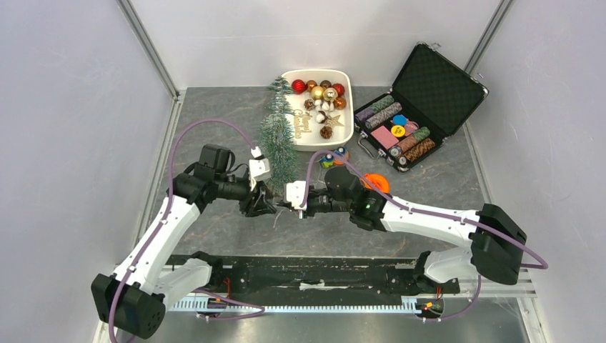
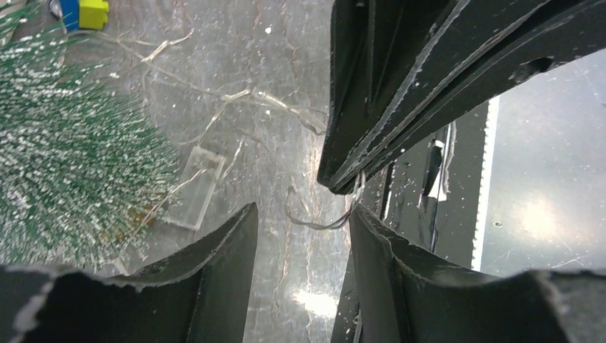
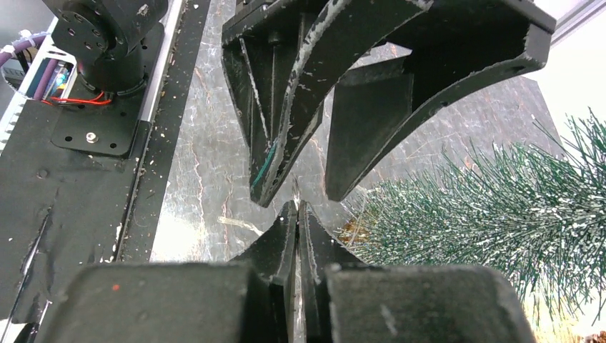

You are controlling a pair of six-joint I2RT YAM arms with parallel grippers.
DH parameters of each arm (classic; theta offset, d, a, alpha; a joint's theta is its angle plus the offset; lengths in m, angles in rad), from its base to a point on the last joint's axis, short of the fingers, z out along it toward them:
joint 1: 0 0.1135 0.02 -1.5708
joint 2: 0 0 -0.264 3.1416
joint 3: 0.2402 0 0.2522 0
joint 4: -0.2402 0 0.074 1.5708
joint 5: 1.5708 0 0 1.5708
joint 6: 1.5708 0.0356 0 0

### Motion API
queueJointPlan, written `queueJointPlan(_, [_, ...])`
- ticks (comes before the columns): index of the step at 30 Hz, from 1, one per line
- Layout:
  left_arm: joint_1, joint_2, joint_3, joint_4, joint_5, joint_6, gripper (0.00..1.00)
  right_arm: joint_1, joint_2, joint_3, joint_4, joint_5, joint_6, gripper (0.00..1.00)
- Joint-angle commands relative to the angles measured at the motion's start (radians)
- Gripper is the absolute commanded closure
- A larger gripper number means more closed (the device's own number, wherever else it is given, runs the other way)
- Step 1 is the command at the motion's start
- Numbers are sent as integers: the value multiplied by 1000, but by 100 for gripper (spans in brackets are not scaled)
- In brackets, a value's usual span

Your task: Decorate the small christmas tree

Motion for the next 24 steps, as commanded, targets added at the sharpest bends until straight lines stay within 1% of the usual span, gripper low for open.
queueJointPlan(1, [-5,-2,-17,87,138,-20,44,2,-24,48,48,-26,29,100])
queueJointPlan(2, [-7,-1,-17,87,149,-16,44,1,-26,50,50,-26,28,100])
queueJointPlan(3, [-10,1,-17,88,148,-12,46,1,-29,50,53,-31,28,100])
queueJointPlan(5, [-12,9,-21,111,136,-29,53,-3,-35,49,61,-45,33,100])
queueJointPlan(6, [-12,12,-23,127,134,-42,58,-3,-33,50,64,-50,34,100])
queueJointPlan(8, [-11,12,-17,127,156,-40,73,-5,-27,51,63,-49,38,100])
queueJointPlan(9, [-12,10,-9,104,169,-22,86,-7,-25,49,59,-41,37,100])
queueJointPlan(10, [-12,9,3,69,174,8,96,-13,-29,43,59,-34,40,100])
queueJointPlan(11, [-11,8,19,36,169,32,97,-19,-34,35,61,-34,43,100])
queueJointPlan(13, [-11,6,46,-31,139,71,98,-28,-49,18,63,-33,45,100])
queueJointPlan(17, [-12,6,135,-184,38,79,98,-38,-72,1,63,-20,44,100])
queueJointPlan(21, [-11,-6,262,-377,-16,84,98,-43,-86,-10,63,-39,36,100])
queueJointPlan(24, [-12,-40,282,-441,-70,85,98,-43,-75,-4,63,-85,41,95])
